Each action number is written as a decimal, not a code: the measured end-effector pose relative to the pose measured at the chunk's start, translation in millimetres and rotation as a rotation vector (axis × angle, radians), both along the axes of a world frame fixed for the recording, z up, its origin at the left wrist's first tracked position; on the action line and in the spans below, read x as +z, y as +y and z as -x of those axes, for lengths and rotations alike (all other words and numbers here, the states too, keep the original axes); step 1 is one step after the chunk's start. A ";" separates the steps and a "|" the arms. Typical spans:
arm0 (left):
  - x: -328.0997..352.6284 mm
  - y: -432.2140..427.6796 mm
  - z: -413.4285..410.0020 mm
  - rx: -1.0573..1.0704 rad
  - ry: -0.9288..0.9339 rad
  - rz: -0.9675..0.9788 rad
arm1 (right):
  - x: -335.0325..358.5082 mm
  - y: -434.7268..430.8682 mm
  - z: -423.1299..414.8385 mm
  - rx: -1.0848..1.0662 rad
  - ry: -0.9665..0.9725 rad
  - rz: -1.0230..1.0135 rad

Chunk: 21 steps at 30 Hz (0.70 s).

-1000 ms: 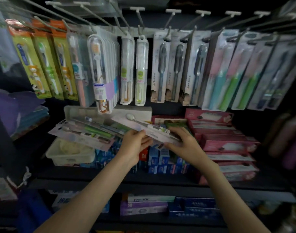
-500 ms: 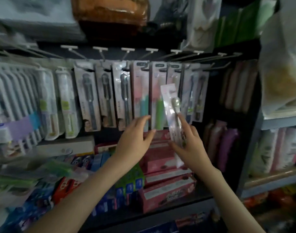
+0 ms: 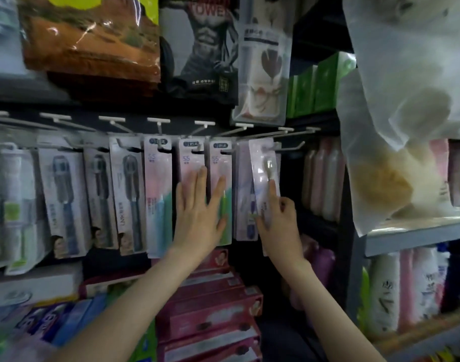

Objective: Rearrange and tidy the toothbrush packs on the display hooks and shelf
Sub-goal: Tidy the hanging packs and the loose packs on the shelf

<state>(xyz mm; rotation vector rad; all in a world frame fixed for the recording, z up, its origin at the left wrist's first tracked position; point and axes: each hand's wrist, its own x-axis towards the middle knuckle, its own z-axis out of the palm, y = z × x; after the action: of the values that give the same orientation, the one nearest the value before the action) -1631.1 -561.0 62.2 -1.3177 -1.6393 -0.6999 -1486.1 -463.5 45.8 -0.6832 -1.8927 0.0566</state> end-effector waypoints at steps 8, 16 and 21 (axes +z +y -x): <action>-12.6 -5.1 -2.0 0.005 -0.030 0.033 | -1.0 -4.5 24.5 0.007 -0.106 0.120; -63.2 -98.3 11.6 0.093 -0.075 0.084 | -44.4 -88.9 55.8 0.253 -0.037 0.023; -103.8 -195.6 51.2 0.268 -0.186 0.209 | -84.9 -160.1 111.5 0.521 -0.235 0.068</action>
<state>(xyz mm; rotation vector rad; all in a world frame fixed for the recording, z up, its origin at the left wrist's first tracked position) -1682.3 -756.6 -41.6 -1.1707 -2.0399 -0.5115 -1597.6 -623.6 -39.1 -0.2311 -2.2632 0.3875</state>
